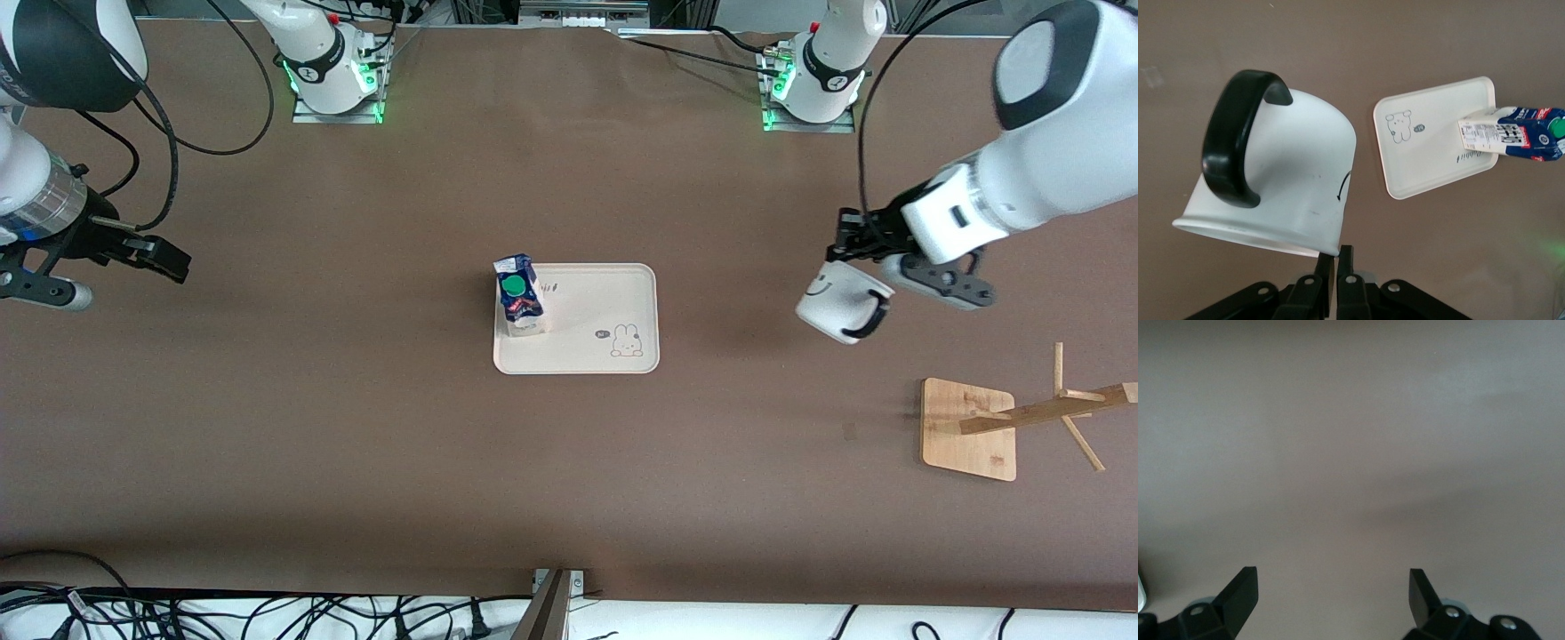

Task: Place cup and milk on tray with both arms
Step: 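Lift the mug off the stand while the right gripper retracts, then carry the white mug with the left gripper over the tray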

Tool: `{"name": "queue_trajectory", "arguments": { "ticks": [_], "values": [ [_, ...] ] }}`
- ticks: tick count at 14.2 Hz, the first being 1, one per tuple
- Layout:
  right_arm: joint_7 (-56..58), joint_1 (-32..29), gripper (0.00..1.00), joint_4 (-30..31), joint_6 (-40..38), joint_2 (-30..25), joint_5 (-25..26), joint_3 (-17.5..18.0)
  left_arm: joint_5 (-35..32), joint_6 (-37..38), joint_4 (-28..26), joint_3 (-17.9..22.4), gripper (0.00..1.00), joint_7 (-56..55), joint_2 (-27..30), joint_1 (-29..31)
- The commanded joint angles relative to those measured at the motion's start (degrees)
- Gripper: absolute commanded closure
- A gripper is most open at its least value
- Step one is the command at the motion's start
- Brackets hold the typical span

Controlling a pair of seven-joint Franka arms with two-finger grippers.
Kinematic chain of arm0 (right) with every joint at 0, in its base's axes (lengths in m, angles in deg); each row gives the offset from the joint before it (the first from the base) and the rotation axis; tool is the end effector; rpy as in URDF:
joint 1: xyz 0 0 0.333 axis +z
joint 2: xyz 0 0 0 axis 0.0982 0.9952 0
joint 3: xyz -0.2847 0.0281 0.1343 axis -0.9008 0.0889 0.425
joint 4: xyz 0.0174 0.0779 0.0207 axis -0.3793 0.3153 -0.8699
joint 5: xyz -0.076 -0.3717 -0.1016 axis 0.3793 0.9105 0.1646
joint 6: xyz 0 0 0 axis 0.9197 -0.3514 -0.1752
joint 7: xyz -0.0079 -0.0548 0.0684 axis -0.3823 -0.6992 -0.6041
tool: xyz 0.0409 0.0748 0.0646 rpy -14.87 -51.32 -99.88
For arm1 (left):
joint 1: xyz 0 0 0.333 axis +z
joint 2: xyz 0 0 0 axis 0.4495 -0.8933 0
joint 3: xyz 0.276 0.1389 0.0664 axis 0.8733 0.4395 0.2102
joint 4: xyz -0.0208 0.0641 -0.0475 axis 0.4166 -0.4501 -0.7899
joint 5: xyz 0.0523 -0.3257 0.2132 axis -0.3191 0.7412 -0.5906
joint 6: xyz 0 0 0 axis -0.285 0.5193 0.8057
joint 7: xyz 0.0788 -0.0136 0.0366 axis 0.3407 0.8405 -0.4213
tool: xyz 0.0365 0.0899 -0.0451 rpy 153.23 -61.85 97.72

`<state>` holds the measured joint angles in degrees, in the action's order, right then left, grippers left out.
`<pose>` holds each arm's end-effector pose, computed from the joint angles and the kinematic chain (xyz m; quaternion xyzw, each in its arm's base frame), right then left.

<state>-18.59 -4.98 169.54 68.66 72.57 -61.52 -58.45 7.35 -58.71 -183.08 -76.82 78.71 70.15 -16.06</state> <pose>0.6006 0.0241 0.5564 0.9923 -0.0987 0.0050 0.0740 0.5748 -0.1396 0.5088 0.9807 -0.0982 -0.0627 0.1567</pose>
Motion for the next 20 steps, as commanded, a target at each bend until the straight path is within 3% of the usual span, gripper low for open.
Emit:
{"name": "queue_trajectory", "arguments": {
  "ticks": [1,4,6,10,12,14,17,20],
  "values": [
    [3.2,0.1,0.0,-1.2,2.4,0.4,0.6,-2.7,-1.9,-1.0,7.4,-0.2,1.0,-6.2,-10.0,-6.3],
    [2.8,5.1,0.0,-0.8,2.9,0.3,-1.8,-10.0,-1.8,-0.9,15.6,-0.1,1.0,-15.5,-19.9,-10.4],
    [3.9,5.8,0.0,-0.8,3.0,0.3,-4.6,-12.5,-1.8,-0.9,19.7,0.3,1.0,-21.8,-24.7,-13.4],
    [6.7,5.9,0.0,-0.9,3.6,0.5,-4.8,-12.6,-2.0,0.9,23.4,2.4,1.0,-30.5,-30.8,-20.7],
    [6.9,5.9,0.0,-1.2,3.7,0.9,-5.0,-12.2,-9.4,1.6,23.2,5.0,1.0,-31.2,-30.5,-25.3],
    [7.2,5.7,0.0,-1.1,3.8,0.9,-5.0,-12.3,-12.1,4.0,23.2,5.2,1.0,-31.6,-31.1,-27.8],
    [7.7,5.3,0.0,-1.5,3.5,1.0,-4.8,-12.6,-7.7,4.7,22.8,4.8,1.0,-32.9,-32.4,-28.6],
    [7.7,5.5,0.0,-2.3,2.3,1.2,-4.9,-12.7,-3.1,6.1,23.1,4.8,1.0,-45.3,-36.0,-29.6]
  ]
}}
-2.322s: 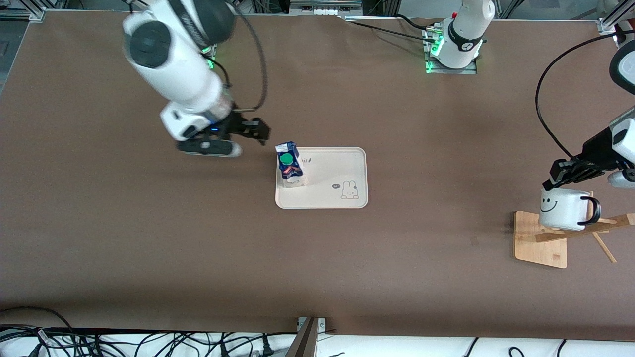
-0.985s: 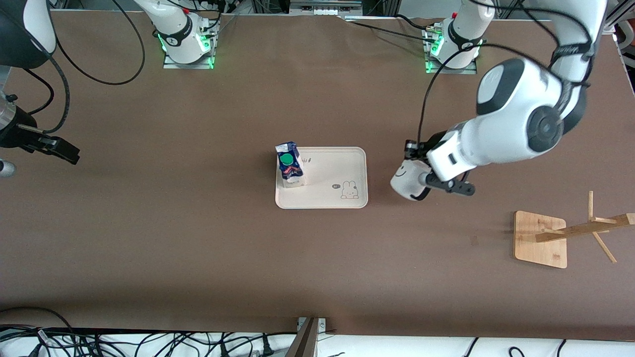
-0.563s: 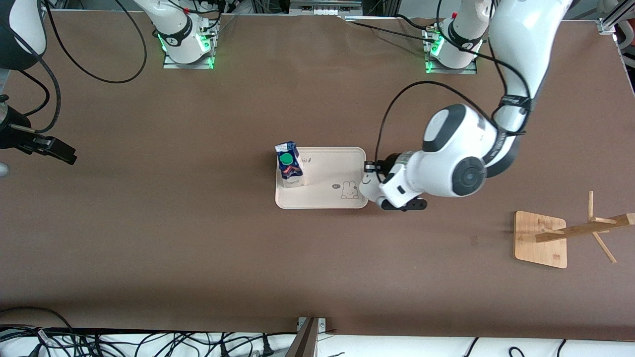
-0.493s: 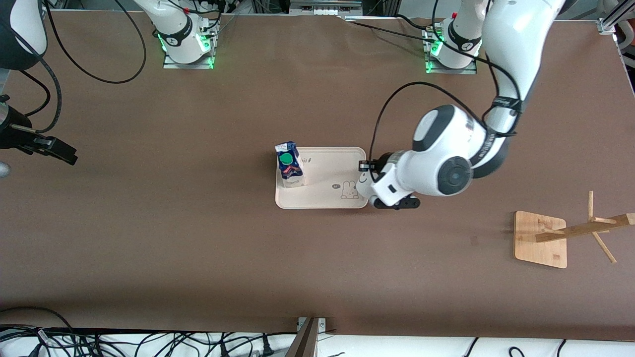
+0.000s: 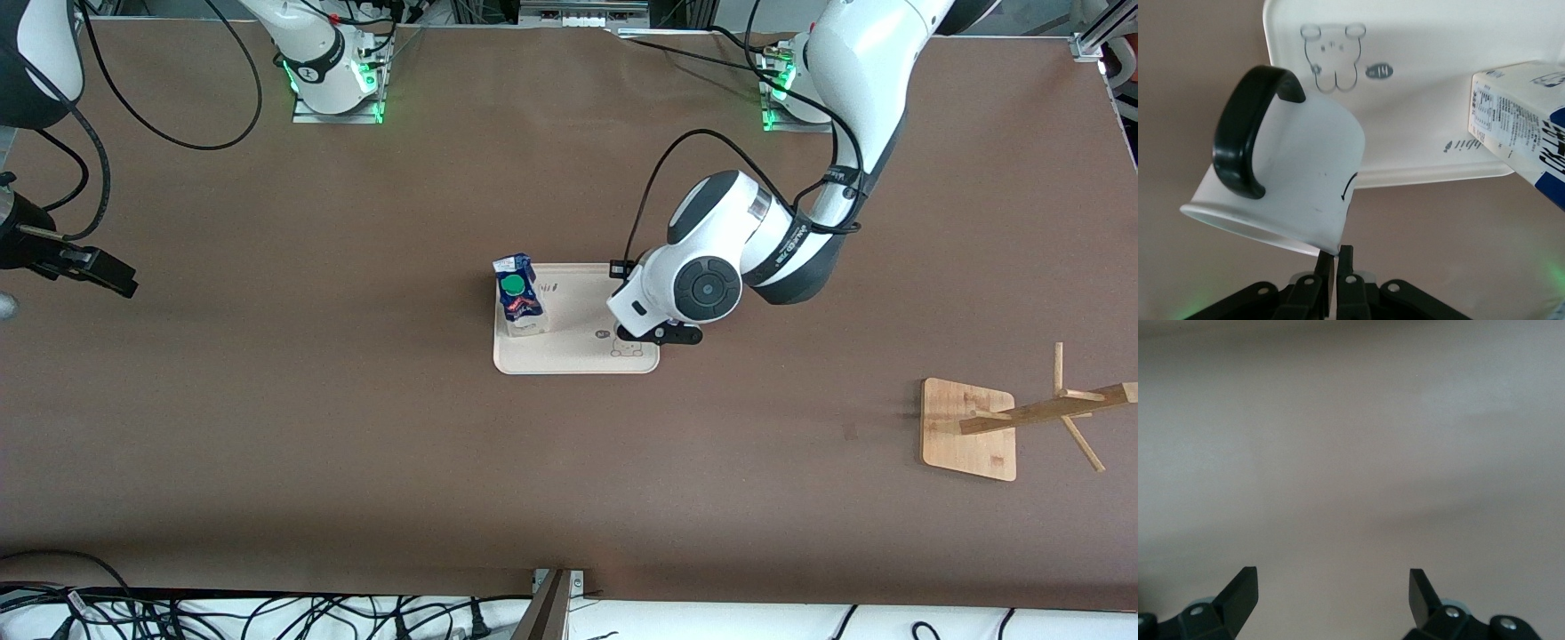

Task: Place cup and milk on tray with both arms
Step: 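Carry the white mug with the left gripper over the tray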

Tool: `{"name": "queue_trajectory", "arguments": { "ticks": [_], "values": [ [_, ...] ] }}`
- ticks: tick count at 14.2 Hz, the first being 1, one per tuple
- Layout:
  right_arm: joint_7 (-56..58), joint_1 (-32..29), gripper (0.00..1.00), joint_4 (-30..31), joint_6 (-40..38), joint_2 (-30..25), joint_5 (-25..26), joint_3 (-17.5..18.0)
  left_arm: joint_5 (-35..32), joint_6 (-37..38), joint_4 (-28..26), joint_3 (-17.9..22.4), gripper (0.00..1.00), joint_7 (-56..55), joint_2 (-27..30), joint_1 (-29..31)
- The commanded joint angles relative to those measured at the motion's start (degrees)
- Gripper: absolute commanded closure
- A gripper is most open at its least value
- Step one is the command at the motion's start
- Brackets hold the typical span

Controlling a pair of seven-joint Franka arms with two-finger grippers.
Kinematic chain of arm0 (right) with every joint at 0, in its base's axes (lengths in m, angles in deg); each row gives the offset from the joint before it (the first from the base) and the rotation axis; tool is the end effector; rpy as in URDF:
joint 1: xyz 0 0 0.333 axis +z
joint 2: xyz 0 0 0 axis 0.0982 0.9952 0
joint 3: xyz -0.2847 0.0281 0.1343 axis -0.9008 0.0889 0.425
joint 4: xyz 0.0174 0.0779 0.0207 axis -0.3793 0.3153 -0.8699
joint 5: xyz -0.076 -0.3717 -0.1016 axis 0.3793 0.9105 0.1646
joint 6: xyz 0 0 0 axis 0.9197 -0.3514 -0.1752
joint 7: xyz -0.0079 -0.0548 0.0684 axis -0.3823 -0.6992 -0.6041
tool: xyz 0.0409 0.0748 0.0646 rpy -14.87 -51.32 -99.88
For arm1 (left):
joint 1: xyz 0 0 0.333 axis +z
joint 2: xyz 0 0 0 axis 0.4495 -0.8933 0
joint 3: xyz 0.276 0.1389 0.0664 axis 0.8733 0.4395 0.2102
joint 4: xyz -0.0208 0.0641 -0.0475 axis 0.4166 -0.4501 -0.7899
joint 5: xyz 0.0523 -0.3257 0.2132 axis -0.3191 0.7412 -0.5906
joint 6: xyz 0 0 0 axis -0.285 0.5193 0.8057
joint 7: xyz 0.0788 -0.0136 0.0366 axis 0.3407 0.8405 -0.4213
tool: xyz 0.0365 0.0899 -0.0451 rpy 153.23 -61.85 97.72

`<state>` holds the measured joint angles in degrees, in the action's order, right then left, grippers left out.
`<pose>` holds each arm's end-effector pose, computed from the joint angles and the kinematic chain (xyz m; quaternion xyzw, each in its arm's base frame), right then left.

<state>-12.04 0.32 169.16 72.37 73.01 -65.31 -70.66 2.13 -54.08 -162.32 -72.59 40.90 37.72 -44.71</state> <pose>0.6097 -0.0344 0.5576 0.9929 -0.1036 0.0241 0.0527 0.5682 -0.3896 0.3131 0.9639 0.0286 -0.2587 0.0567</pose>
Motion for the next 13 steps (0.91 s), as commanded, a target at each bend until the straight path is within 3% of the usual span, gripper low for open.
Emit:
{"name": "queue_trajectory", "arguments": {
  "ticks": [1,5,9,10,11,13],
  "values": [
    [1.5,0.7,0.0,-1.7,-1.2,0.7,-0.9,-0.7,2.7,0.8,3.0,0.5,1.0,-13.0,-5.4,-2.0],
    [1.3,1.4,0.0,2.7,2.8,-1.3,-2.8,-5.5,2.7,-2.9,4.7,0.9,1.0,-19.0,-7.7,-3.8],
    [1.3,1.4,0.0,4.7,3.3,-3.4,-3.6,-6.1,3.1,-3.6,6.3,0.9,1.0,-19.2,-10.1,-4.0],
    [1.3,1.4,0.0,4.4,3.3,-3.5,-3.6,-6.1,3.1,-3.4,6.3,0.9,0.65,-18.4,-10.1,-3.5],
    [1.4,1.4,0.0,4.1,3.1,-3.6,-3.5,-5.6,2.1,-3.0,6.2,1.0,0.01,-18.1,-9.5,-3.5],
    [1.1,1.5,0.0,4.3,3.5,-4.4,-3.5,-5.0,1.3,-1.6,6.2,1.1,0.0,-18.1,-8.4,-3.1]
  ]
}}
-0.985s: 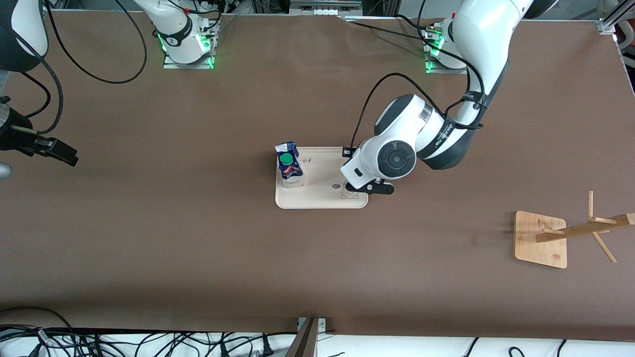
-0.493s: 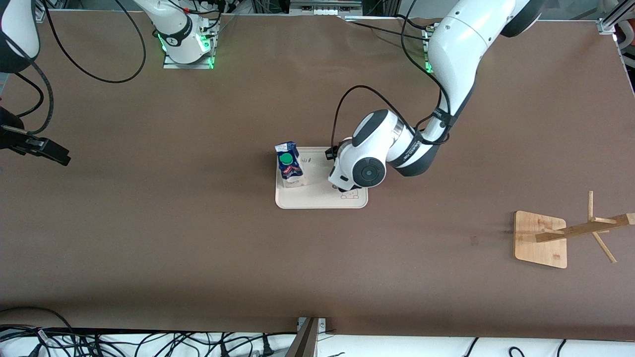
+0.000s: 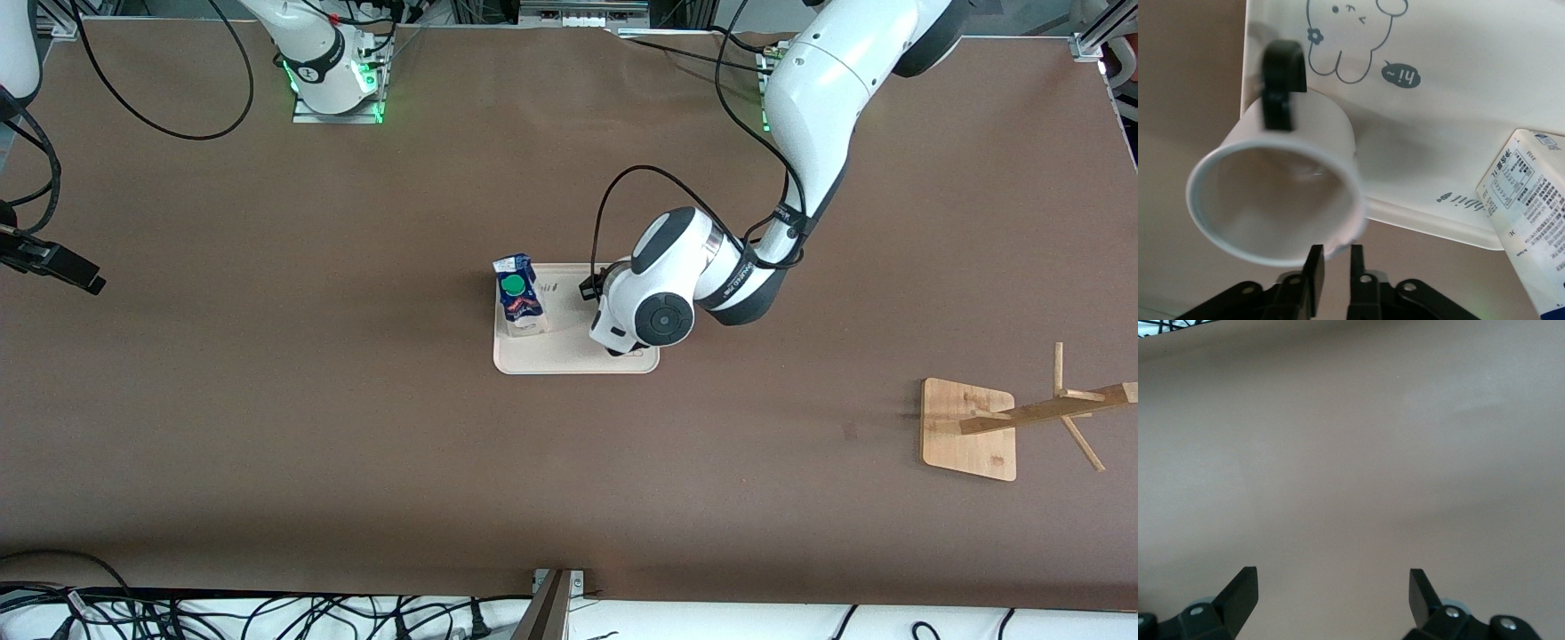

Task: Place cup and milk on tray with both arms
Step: 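Carry the white mug with the left gripper over the tray, then lower the mug onto the tray and open the left gripper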

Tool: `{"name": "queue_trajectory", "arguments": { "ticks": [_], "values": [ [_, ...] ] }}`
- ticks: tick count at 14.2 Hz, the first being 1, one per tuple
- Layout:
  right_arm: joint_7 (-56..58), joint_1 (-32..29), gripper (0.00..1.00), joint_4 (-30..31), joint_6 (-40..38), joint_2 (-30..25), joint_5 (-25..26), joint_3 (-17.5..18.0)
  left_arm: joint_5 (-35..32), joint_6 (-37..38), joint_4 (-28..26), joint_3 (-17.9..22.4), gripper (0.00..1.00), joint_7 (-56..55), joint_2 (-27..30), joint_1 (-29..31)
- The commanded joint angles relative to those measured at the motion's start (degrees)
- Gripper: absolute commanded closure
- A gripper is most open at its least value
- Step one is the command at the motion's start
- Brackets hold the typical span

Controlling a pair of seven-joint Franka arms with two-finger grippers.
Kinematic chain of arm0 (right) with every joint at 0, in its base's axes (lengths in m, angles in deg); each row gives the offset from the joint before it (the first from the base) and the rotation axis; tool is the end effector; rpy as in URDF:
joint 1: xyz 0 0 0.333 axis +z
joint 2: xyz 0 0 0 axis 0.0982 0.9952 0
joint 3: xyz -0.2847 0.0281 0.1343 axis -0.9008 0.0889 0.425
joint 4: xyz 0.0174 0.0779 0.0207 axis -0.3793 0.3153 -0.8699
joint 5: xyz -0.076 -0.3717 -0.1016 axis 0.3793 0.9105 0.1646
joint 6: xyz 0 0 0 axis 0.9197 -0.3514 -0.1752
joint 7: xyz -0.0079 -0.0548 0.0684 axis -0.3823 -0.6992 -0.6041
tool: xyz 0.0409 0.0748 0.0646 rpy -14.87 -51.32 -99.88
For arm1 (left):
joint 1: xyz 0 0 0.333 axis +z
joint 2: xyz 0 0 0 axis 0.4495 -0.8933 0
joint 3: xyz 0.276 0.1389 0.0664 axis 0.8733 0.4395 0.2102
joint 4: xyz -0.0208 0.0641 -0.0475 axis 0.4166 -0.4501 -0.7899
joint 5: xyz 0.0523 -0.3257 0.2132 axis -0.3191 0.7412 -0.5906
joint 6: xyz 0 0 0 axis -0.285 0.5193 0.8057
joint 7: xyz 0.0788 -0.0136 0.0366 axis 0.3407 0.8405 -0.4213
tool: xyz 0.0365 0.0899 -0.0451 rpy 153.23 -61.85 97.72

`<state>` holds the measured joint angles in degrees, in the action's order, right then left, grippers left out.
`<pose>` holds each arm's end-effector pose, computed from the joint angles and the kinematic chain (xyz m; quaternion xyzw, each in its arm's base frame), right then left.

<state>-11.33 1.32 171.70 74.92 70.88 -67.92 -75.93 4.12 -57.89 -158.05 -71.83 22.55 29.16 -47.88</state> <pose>0.5990 -0.0714 0.5624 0.9892 -0.1366 0.0398 0.0364 0.5676 -0.4220 0.2453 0.9398 0.1836 -0.2869 0.0278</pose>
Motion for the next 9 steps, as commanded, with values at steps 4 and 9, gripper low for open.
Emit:
{"name": "queue_trajectory", "arguments": {
  "ticks": [4,9],
  "values": [
    [-1.3,0.8,0.0,1.2,1.4,-3.2,0.5,1.6,-0.6,3.1,2.0,0.3,0.0,0.1,1.0,1.6],
    [-0.9,0.7,0.0,0.8,0.8,-3.2,0.0,-0.1,-7.8,10.2,2.1,0.6,0.0,8.1,10.5,5.2]
  ]
}}
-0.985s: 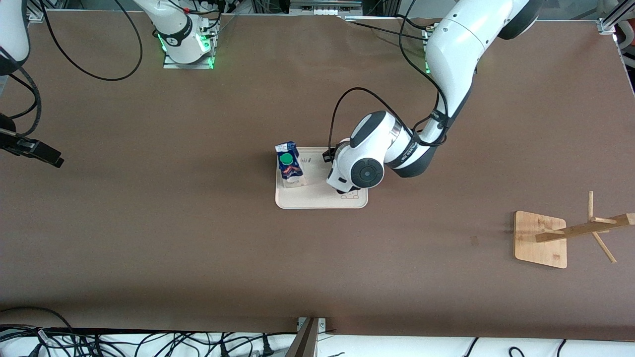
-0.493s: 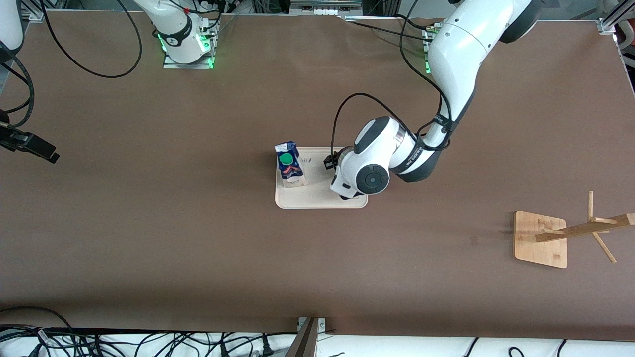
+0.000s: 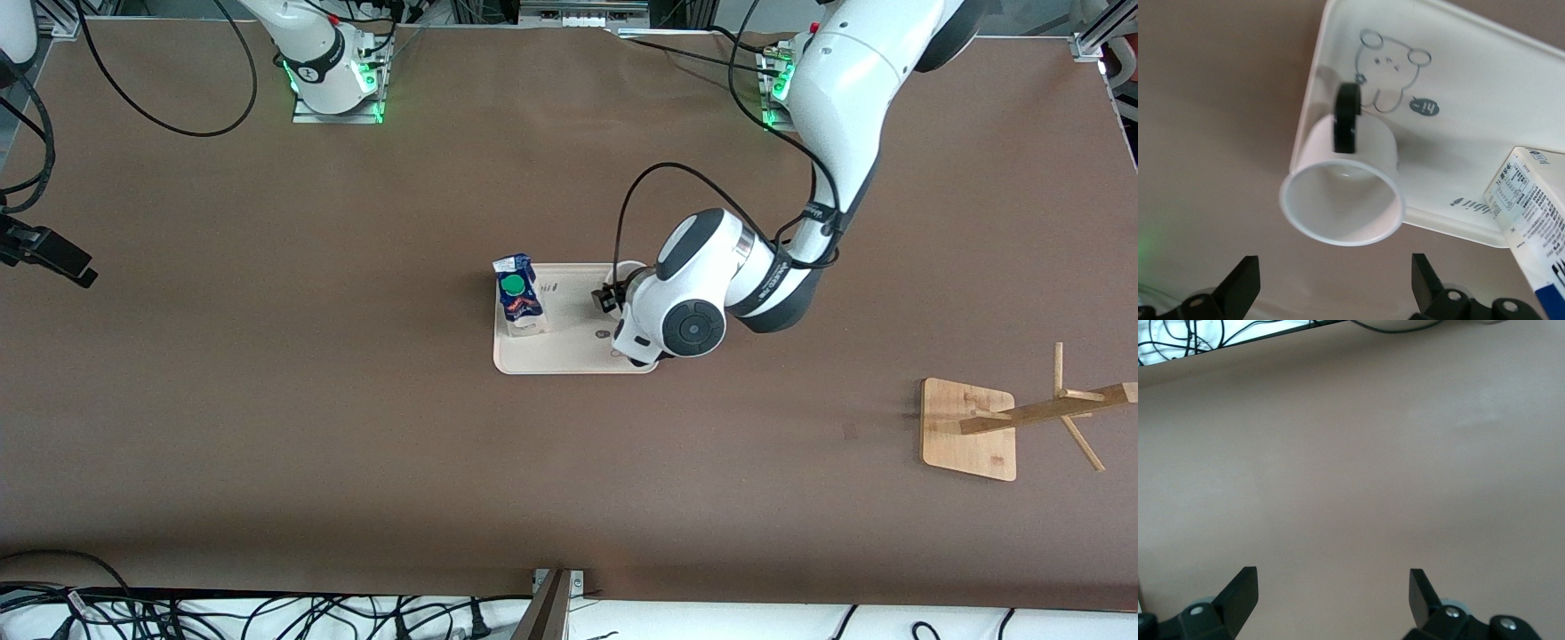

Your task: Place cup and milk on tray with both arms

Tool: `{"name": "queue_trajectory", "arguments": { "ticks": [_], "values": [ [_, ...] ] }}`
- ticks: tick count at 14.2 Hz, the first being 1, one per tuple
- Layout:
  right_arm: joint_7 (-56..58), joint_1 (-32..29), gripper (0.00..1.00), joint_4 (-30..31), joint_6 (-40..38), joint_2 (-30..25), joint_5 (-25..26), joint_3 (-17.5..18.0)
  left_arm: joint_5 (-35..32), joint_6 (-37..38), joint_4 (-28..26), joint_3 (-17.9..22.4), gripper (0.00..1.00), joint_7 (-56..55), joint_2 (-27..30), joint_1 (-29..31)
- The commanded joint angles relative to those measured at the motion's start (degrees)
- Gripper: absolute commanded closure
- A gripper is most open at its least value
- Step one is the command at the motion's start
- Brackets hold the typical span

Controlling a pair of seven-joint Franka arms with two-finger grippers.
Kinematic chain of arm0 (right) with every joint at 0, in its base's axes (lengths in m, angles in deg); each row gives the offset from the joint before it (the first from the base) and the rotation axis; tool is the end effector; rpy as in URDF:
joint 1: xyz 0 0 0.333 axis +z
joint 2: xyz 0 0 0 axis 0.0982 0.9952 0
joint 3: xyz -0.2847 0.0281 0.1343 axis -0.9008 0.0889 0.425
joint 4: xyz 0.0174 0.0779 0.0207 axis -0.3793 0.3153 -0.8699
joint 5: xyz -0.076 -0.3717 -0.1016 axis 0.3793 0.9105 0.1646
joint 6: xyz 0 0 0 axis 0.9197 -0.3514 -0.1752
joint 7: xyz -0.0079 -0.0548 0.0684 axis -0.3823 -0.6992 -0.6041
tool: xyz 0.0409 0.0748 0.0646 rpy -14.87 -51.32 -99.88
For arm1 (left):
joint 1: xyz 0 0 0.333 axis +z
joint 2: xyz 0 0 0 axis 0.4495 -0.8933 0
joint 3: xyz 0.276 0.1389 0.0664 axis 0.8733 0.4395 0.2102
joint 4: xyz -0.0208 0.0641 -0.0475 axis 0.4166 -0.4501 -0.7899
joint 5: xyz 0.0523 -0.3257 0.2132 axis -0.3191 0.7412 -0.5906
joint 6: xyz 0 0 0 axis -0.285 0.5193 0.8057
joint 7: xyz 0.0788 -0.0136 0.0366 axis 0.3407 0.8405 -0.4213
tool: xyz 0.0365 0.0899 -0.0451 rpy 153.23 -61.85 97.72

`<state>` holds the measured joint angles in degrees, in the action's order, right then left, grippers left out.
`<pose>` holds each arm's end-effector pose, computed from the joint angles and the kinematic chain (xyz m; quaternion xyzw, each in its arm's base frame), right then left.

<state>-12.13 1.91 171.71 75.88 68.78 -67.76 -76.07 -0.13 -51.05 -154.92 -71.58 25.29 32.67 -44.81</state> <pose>0.5923 -0.0663 0.5860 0.9873 -0.1396 0.0667 0.0356 0.5952 -0.3807 0.3021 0.9516 0.1641 -0.2595 0.0105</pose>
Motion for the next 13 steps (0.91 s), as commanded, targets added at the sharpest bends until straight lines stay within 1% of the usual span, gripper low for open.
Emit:
{"name": "queue_trajectory", "arguments": {
  "ticks": [1,3,5,6,7,8,10,11,13],
  "values": [
    [-0.1,0.1,0.0,0.8,-0.1,-1.1,-0.9,0.1,-4.3,4.6,-1.2,0.4,0.0,9.9,9.2,4.4],
    [0.1,0.8,0.0,0.8,-0.7,-1.1,-3.8,0.5,-4.6,7.2,-1.2,0.5,0.0,18.1,12.7,8.2],
    [-0.2,0.8,0.0,0.6,-1.2,-1.1,-4.7,0.4,-5.7,8.8,-1.8,0.5,0.0,21.8,15.5,12.7],
    [-0.4,0.8,0.0,0.5,-2.3,-1.1,-5.8,0.0,-8.9,9.5,-1.7,0.1,0.0,23.7,16.7,14.9],
    [-0.2,0.8,0.0,0.4,-3.1,-1.0,-6.1,-0.2,-12.5,9.7,-1.8,-0.2,0.0,27.5,18.5,15.9],
    [-0.1,0.8,0.0,0.4,-4.2,-0.9,-5.8,-0.3,-14.6,9.7,-2.1,0.3,0.0,32.5,20.3,16.3],
    [0.1,0.8,0.0,-0.3,-6.5,-0.9,-5.4,-0.1,-14.9,10.6,-2.3,0.5,0.0,41.5,23.0,20.1],
    [0.2,0.8,0.0,-0.4,-7.6,-0.9,-5.3,0.1,-14.9,9.8,-4.1,1.6,0.0,45.2,25.3,20.6],
    [0.2,0.8,0.0,-1.5,-10.4,-0.6,-5.2,0.1,-13.5,5.2,-12.1,5.9,0.0,47.8,32.6,20.5]
  ]
}}
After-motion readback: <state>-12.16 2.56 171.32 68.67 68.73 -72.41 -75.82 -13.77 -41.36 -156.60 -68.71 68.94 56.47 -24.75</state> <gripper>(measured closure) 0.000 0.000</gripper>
